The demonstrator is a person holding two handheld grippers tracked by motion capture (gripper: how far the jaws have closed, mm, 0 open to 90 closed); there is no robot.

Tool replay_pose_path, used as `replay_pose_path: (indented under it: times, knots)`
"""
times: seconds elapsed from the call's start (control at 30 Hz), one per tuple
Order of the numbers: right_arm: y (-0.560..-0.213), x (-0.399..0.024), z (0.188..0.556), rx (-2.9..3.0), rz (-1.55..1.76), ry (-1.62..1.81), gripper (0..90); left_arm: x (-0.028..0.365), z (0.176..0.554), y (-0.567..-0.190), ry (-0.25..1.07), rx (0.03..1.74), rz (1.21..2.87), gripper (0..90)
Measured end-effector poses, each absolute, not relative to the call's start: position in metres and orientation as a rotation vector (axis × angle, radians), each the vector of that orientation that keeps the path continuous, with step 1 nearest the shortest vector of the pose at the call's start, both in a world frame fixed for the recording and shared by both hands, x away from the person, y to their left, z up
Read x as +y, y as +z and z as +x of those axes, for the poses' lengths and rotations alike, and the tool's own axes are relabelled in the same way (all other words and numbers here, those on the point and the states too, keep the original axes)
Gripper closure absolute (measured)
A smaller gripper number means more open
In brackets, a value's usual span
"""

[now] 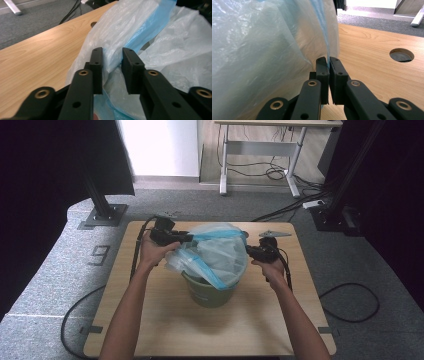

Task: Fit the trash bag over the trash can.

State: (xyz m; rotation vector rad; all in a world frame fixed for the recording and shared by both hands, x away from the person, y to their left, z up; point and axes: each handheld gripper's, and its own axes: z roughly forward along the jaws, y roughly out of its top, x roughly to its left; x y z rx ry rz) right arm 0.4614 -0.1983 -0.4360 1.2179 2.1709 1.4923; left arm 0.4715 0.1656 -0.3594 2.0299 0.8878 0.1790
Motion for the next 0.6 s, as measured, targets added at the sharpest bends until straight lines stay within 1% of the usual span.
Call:
replay_pose_path:
  times: [0.1,0.27,0.43,0.6]
  knots:
    - [-0.437,-0.199,0.462,2.170,1.222,1.492,84.9,0.169,0.472,-0.358,0.163,0.886,1.997,79.1]
    - [-0.438,-0.197,0.462,2.176,1.222,1.489,84.9,0.177,0.474,-0.352,0.156,0.889,1.921,83.9]
    - [-0.438,-0.198,0.463,2.174,1.220,1.489,85.0,0.185,0.482,-0.352,0.163,0.959,1.868,86.5]
    - [-0.439,-0.198,0.463,2.171,1.216,1.499,88.4,0.186,0.487,-0.362,0.163,0.983,1.874,88.9]
